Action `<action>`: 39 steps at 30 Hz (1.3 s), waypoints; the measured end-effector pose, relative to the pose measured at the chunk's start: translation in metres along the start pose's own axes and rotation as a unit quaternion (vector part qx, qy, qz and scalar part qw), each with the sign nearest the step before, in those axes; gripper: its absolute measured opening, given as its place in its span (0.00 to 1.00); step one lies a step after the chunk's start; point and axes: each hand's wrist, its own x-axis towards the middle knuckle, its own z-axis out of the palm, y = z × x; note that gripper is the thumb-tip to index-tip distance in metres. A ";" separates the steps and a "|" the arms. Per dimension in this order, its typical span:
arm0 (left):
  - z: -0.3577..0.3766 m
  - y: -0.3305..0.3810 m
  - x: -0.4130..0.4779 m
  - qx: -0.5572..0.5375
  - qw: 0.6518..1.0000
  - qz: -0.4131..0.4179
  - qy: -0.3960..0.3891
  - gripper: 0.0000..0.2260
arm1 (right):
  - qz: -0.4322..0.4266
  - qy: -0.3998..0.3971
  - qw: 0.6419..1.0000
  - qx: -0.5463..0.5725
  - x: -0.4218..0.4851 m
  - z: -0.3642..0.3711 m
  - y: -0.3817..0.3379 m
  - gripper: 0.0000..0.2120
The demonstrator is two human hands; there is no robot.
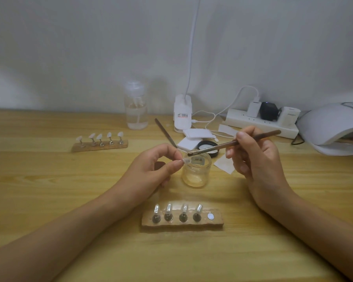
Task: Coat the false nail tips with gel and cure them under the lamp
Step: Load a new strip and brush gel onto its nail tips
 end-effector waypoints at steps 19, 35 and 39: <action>0.001 0.000 -0.001 -0.006 1.000 -0.008 0.005 0.02 | 0.003 -0.010 1.000 0.002 -0.002 0.003 0.000 0.08; 0.000 -0.001 -0.001 -0.001 1.000 -0.007 0.006 0.02 | 0.009 0.018 1.000 -0.010 0.000 -0.001 0.000 0.08; -0.001 -0.003 0.000 -0.001 1.000 -0.007 0.005 0.02 | -0.001 -0.007 1.000 -0.027 -0.002 0.003 0.000 0.07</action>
